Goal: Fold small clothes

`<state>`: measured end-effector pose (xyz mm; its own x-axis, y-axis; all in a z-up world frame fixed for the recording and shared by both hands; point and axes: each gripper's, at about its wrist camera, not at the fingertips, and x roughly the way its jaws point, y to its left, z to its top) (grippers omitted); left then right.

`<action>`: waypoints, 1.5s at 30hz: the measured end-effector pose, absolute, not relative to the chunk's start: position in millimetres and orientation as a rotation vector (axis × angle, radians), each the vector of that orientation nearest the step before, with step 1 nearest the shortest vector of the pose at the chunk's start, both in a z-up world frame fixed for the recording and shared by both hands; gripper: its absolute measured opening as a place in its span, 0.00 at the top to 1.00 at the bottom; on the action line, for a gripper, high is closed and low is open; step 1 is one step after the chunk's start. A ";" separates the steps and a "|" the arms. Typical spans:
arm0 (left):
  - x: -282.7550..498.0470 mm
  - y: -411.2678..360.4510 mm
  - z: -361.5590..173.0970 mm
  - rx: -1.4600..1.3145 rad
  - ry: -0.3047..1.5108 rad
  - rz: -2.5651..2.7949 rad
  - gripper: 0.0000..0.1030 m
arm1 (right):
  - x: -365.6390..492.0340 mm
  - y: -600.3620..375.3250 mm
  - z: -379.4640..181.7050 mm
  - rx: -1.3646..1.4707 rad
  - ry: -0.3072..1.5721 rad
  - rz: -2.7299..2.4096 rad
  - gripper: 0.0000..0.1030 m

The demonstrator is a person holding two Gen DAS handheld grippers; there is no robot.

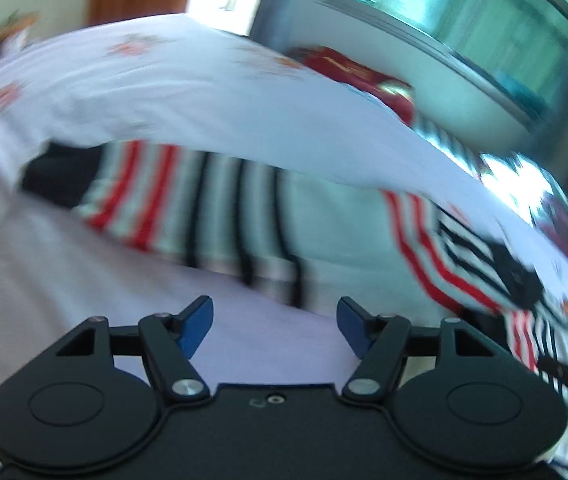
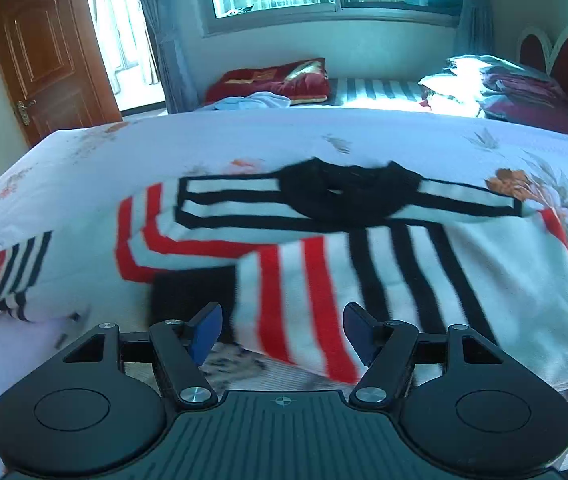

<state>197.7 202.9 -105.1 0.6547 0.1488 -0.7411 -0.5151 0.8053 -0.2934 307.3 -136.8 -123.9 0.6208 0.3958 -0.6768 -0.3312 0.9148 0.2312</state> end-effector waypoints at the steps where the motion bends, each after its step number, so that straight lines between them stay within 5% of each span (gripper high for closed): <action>1: 191.0 219.5 -108.4 -0.557 0.759 0.414 0.40 | 306.2 -129.1 -121.3 0.080 0.797 0.424 0.35; 13: 189.7 351.1 -151.5 -0.817 0.649 0.466 0.51 | 308.2 -63.1 -129.9 0.025 0.818 0.366 0.35; 15: 193.1 357.6 -156.0 -0.840 0.611 0.464 0.57 | 312.7 -61.7 -132.0 0.051 0.827 0.332 0.35; 19: 200.2 369.5 -163.3 -0.854 0.584 0.488 0.89 | 319.3 -62.4 -135.0 0.080 0.836 0.262 0.35; 24: 207.0 362.2 -147.3 -0.787 0.549 0.437 0.95 | 324.2 -67.0 -142.0 0.056 0.838 0.168 0.35; 36: 282.6 208.6 -61.2 -0.569 0.481 -0.032 0.95 | 326.2 -108.1 -140.3 0.142 0.853 0.220 0.35; 45: 344.9 29.5 -94.5 -0.428 0.629 -0.369 0.95 | 309.4 -190.4 -125.0 0.197 0.811 0.167 0.35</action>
